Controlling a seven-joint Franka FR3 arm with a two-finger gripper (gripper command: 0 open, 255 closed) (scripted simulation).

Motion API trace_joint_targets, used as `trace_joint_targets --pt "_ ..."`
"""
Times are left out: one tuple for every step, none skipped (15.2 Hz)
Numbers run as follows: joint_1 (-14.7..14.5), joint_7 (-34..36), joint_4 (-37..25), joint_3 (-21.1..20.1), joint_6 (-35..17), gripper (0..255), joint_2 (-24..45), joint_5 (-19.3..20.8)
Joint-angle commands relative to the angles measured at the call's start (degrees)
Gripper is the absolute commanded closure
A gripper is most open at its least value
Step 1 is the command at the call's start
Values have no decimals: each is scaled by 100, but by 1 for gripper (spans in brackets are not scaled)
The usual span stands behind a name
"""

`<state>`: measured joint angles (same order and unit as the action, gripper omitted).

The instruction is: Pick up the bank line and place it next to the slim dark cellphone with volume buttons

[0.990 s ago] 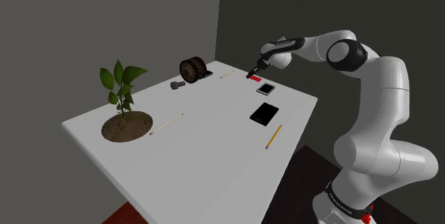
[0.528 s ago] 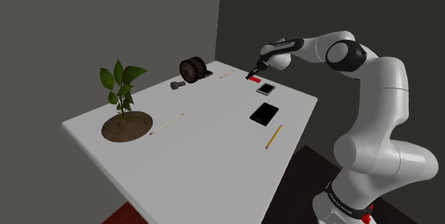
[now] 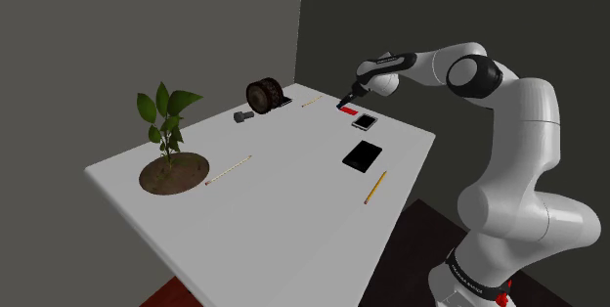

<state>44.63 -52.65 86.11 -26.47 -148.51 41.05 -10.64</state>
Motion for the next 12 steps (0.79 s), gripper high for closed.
trace_joint_targets --pt "104 -35 139 -49 57 0 -182 -53" --pt "208 -70 268 -99 121 0 -360 -108" --pt "311 -107 387 -147 193 0 -536 -166" --pt "393 -137 473 -185 254 0 -672 -214" --pt "392 -137 473 -184 254 0 -672 -215" --pt "392 -138 473 -183 254 0 -672 -215" --pt "392 -138 473 -183 254 0 -672 -215" --pt "392 -138 473 -183 254 0 -672 -215" --pt "392 -138 473 -183 254 0 -672 -215" --pt "392 -138 473 -183 254 0 -672 -215" --pt "392 -138 473 -183 254 0 -672 -215" --pt "392 -138 473 -183 254 0 -672 -215"
